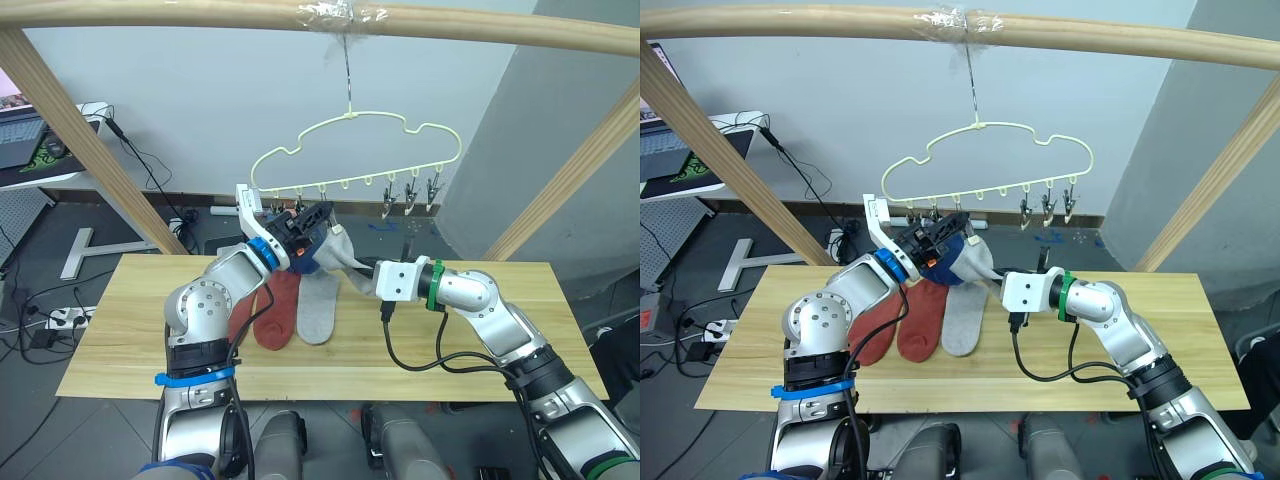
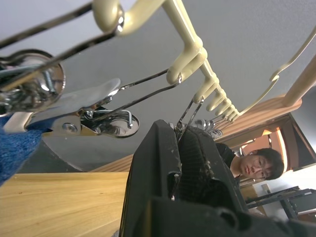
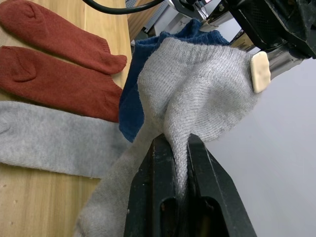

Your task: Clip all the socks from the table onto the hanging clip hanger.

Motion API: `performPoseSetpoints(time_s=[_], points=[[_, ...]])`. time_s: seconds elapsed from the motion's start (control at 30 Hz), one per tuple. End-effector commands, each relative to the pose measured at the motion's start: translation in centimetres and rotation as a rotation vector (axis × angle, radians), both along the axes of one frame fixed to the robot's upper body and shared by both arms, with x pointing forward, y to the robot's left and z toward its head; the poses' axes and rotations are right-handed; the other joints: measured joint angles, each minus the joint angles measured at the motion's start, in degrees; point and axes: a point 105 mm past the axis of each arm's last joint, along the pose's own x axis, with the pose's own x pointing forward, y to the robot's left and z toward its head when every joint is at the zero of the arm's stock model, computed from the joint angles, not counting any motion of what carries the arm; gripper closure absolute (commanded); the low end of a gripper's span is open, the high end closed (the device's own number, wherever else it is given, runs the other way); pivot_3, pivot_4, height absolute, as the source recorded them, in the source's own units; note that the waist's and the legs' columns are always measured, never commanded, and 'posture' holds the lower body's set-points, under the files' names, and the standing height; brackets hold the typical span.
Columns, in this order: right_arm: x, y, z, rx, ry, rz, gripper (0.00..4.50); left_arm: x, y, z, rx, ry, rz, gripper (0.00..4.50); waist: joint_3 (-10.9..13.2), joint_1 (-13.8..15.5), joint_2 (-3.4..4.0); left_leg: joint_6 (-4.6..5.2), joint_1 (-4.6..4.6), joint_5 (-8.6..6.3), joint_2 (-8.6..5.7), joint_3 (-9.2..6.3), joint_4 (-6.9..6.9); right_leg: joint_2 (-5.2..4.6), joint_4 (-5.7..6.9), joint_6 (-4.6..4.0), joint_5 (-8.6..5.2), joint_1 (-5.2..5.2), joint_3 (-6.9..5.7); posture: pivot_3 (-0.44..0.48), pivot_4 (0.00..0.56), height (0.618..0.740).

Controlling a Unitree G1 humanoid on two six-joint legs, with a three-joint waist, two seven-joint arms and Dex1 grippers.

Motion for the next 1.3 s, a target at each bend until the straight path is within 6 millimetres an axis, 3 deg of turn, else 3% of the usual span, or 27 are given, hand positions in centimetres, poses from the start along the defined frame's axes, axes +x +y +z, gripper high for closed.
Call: performPoseSetpoints(time_s=[0.03,0.33,0.5,0.6,0.73,0.83,0.93,1.13,1.2,1.3], points=[[-0.1,0.5,2.2,0.038,-0.073,0.022,4.45,-0.3,0.1,-0.3,0.04,-0.01,0.007,4.44,0.0,0.0,0.0,0.0,0.0,0.0,0.0,0.0,0.0,0.0,0.0,0.0,0.0,0.0,0.0,-0.042,0.217,0.74],[0.6,0.1,2.0,0.067,-0.043,-0.018,4.5,-0.4,0.4,0.2,-0.007,-0.011,0.011,1.57,0.0,0.1,0.0,0.0,-0.08,0.0,0.01,-0.01,0.02,-0.02,0.0,0.0,0.0,-0.05,-0.03,-0.029,0.224,0.74],[1.2,0.2,1.4,0.13,0.036,-0.052,4.5,-2.5,0.9,0.9,0.003,-0.006,-0.079,0.04,0.0,0.0,0.0,0.0,-0.08,0.0,0.02,-0.03,0.0,-0.02,-0.01,0.0,0.0,-0.06,-0.04,-0.012,0.229,0.74],[1.5,0.2,0.9,0.2,0.13,-0.083,3.73,-3.8,1.7,1.4,0.054,-0.026,-0.123,0.0,0.0,0.1,0.01,0.0,-0.08,0.0,0.06,-0.09,-0.03,-0.02,0.02,-0.02,-0.01,-0.1,-0.03,0.004,0.231,0.74],[1.6,-0.3,-0.5,0.291,0.283,-0.15,2.3,-5.3,2.8,1.6,0.142,-0.047,-0.131,0.0,0.0,0.4,0.02,0.0,-0.08,0.0,0.08,-0.17,-0.03,-0.04,0.02,-0.04,-0.02,-0.08,-0.06,0.034,0.233,0.74],[1.4,-1.8,-1.5,0.364,0.384,-0.23,1.17,-6.7,3.3,-0.1,0.286,-0.071,-0.112,0.0,0.1,1.2,0.05,0.0,-0.09,0.0,0.03,-0.18,-0.04,-0.13,-0.02,-0.07,-0.04,-0.09,-0.04,0.04,0.234,0.74],[1.5,-2.9,-1.5,0.454,0.433,-0.324,0.05,-7.7,3.4,-0.5,0.357,-0.119,-0.107,0.0,0.1,1.5,0.06,0.0,-0.14,-0.01,-0.01,-0.15,-0.06,-0.43,-0.04,-0.19,-0.11,-0.12,-0.02,0.045,0.234,0.74],[2.0,-3.2,0.6,0.642,0.447,-0.446,0.02,-8.2,3.1,0.2,0.473,-0.297,-0.11,0.0,0.1,1.6,0.08,0.0,-0.26,0.0,0.03,-0.21,-0.03,-0.47,0.06,-0.66,-0.37,-0.22,-0.06,0.048,0.233,0.74],[2.2,-3.1,2.9,0.773,0.417,-0.483,0.02,-8.3,2.9,1.1,0.536,-0.415,-0.123,0.0,0.1,1.6,0.08,0.0,-0.26,0.0,0.02,-0.2,-0.05,-0.47,0.05,-0.67,-0.38,-0.22,-0.06,0.048,0.233,0.74],[2.4,-2.7,4.8,0.836,0.367,-0.515,0.61,-7.8,3.4,2.1,0.552,-0.482,-0.098,0.0,0.1,1.6,0.08,0.0,-0.44,0.0,0.02,-0.18,-0.13,-0.46,0.04,-0.47,-0.27,-0.46,-0.06,0.046,0.234,0.74]])
